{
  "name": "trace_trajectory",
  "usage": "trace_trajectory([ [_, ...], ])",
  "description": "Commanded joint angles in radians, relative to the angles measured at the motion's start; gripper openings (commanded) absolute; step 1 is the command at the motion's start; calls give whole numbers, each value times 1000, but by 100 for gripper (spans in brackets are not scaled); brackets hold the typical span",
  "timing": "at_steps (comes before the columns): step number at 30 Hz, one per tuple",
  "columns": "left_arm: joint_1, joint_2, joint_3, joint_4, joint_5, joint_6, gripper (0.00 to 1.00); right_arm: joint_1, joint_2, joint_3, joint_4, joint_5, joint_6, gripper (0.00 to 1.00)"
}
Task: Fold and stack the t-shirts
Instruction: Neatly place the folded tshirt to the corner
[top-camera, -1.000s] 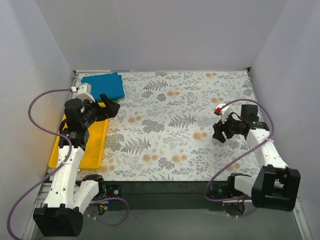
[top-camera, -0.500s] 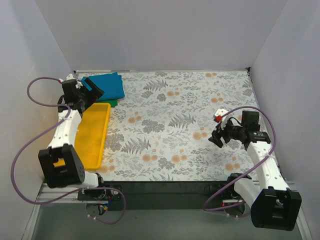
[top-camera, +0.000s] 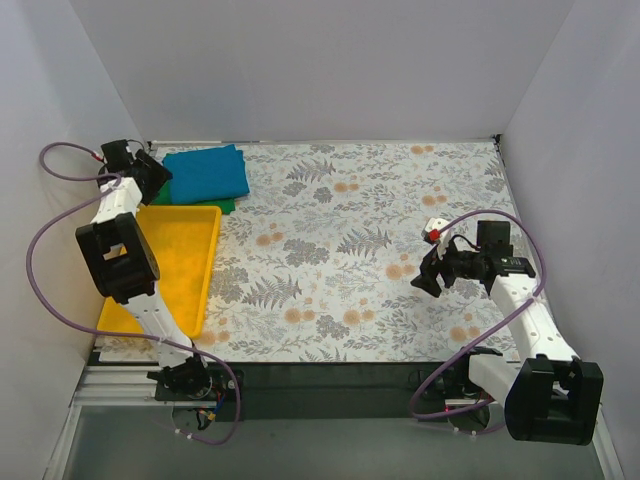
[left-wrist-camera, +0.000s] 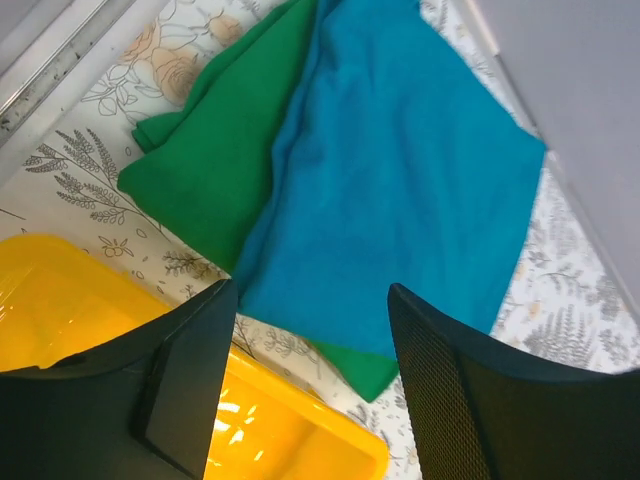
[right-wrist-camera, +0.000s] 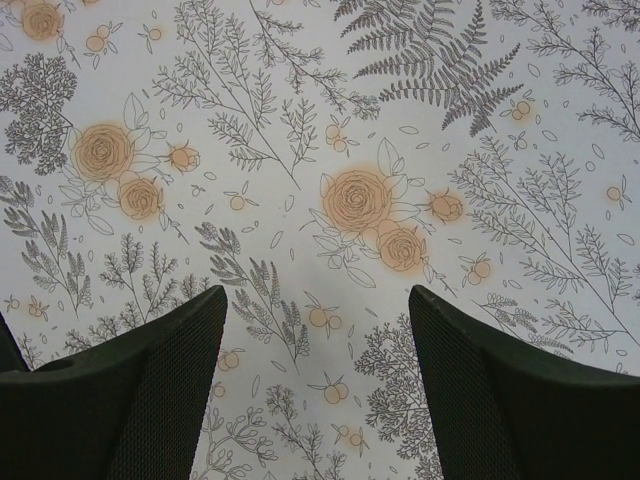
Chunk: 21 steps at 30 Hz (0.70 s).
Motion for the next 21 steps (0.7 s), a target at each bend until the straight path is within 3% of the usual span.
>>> trace_trajectory([
  [1,-8,25,55,-75,-49,17,59,6,10,32,5,-14,9,80],
  [10,-28,113,79,-116,-92,67,53,14,27,36,5,-3,17,80],
  [21,-32,182,171,-150,-48,101,35,15,36,35,4,0,23,80],
])
